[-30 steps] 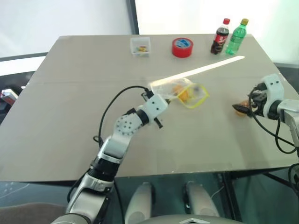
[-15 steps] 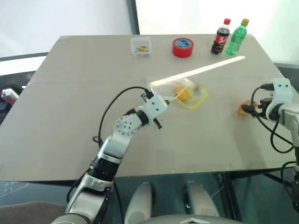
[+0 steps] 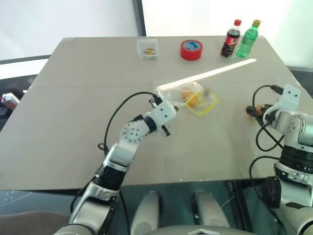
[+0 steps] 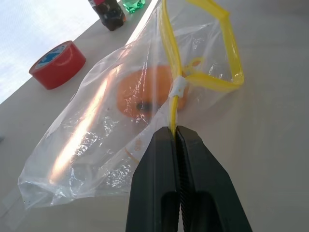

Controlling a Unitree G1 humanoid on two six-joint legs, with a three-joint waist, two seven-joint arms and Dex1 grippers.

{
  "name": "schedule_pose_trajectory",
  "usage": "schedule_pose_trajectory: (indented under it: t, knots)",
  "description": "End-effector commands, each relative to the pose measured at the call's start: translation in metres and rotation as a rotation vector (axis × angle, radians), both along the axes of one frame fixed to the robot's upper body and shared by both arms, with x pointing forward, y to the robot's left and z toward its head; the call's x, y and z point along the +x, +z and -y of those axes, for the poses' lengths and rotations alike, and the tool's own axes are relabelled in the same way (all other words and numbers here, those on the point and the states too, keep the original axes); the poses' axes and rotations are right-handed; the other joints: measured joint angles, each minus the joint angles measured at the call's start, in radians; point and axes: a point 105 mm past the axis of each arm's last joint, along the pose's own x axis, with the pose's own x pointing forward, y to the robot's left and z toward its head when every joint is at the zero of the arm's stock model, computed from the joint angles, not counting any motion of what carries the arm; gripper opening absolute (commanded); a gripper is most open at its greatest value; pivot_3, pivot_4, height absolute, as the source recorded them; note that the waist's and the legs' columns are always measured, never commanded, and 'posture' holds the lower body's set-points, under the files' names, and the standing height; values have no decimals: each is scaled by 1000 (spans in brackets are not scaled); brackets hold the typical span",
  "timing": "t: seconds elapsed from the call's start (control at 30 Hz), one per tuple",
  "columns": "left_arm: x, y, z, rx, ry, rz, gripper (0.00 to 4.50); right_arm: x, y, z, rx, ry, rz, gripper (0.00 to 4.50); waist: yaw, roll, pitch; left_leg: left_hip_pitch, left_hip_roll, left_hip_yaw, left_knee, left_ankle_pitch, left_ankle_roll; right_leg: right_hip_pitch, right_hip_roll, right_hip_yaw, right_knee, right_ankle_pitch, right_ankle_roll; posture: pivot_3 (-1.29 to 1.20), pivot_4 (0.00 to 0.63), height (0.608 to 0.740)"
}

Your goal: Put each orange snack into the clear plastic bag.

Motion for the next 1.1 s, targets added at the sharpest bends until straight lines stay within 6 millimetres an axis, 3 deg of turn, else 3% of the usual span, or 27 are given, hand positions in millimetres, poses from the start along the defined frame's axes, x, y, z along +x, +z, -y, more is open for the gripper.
schedule_pose_trajectory:
  t: [0.03, 0.37, 0.43, 0.47, 0.63, 0.73, 0.83, 0.9, 1.03, 1.1]
  knots:
    - [-1, 12, 5, -3, -23, 53, 0, 3, 3, 14, -25, -115, 27, 4033, -1, 0, 0, 0, 0, 0, 0, 0, 0, 0, 0, 0, 0, 0, 0, 0, 150, 740]
    - [-1, 12, 2, 3, -11, 59, 0, 12, -10, 20, -104, -149, 15, 4033, -6, 1, 0, 0, 0, 1, -1, 0, 0, 0, 0, 1, 0, 0, 0, 0, 150, 740]
    - [-1, 13, 1, 4, -9, 60, 0, 13, -9, 21, -102, -156, 26, 3489, -5, 1, 0, 0, 0, 1, -1, 0, 0, 0, 0, 1, 0, 0, 0, 0, 150, 740]
    - [-1, 13, 1, 4, -8, 61, 0, 14, -8, 21, -111, -154, 33, 3427, -5, 1, 0, 0, 0, 1, -1, 0, 0, 0, 0, 1, 0, 0, 0, 0, 150, 740]
    - [-2, 12, 3, 6, -11, 60, 0, 16, -6, 21, -132, -143, 46, 1158, -5, 1, 0, 0, 0, 1, -1, 0, 0, 0, 0, 1, 0, 0, 0, 0, 150, 740]
    - [-2, 12, 3, 4, -11, 59, 0, 19, 0, 16, -171, -89, 71, 236, -5, 1, 0, 0, 0, 1, -1, 0, 0, 0, 0, 1, 0, 0, 0, 0, 150, 740]
    - [-1, 12, 3, 4, -11, 59, 0, 29, 23, -3, -263, 73, 195, 236, -5, 1, 0, 0, 0, 1, -1, 0, 0, 0, 0, 1, 0, 0, 0, 0, 150, 740]
    - [-1, 12, 3, 4, -9, 59, 0, 29, 35, -35, -278, 313, 281, 236, -6, 1, 0, 0, 0, 1, -1, 0, 0, 0, 0, 1, 0, 0, 0, 0, 150, 740]
    - [-1, 11, 3, 3, -8, 59, 0, -1, 33, -85, -261, 782, 308, 236, -5, 1, 0, 0, 0, 0, -1, 0, 0, 0, 1, 0, -1, 0, 0, 0, 150, 740]
    - [-1, 11, 4, 4, -10, 59, 0, -18, 26, -97, -284, 955, 281, 236, 3, 2, 0, -1, 0, 0, -1, 0, 0, 0, 0, 0, -2, 0, 0, 0, 150, 740]
